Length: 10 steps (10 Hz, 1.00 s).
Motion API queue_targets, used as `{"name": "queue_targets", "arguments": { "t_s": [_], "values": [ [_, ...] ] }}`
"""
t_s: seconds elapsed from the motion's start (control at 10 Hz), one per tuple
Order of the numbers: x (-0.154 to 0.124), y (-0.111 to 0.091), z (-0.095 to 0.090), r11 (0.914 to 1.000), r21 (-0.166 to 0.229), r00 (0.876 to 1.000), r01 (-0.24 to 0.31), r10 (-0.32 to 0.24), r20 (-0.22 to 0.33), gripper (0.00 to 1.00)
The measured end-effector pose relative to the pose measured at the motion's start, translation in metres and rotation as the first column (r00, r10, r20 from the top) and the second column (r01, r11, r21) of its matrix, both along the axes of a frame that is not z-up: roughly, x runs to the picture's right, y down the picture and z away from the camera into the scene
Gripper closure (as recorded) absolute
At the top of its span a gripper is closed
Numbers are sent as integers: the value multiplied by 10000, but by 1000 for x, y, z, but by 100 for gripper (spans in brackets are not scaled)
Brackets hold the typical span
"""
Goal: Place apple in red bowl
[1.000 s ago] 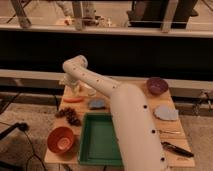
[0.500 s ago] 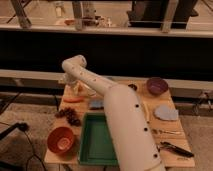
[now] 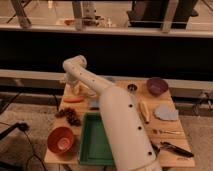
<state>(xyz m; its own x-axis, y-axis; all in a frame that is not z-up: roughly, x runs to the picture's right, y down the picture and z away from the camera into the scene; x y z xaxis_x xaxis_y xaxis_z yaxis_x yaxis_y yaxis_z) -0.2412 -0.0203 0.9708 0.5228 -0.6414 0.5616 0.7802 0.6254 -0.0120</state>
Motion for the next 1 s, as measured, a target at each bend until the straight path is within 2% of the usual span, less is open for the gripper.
{"name": "queue_targets", "arguments": {
  "t_s": [1.0],
  "values": [
    [8, -12, 36, 9998, 172, 9994, 44, -38, -346, 20]
  ]
}}
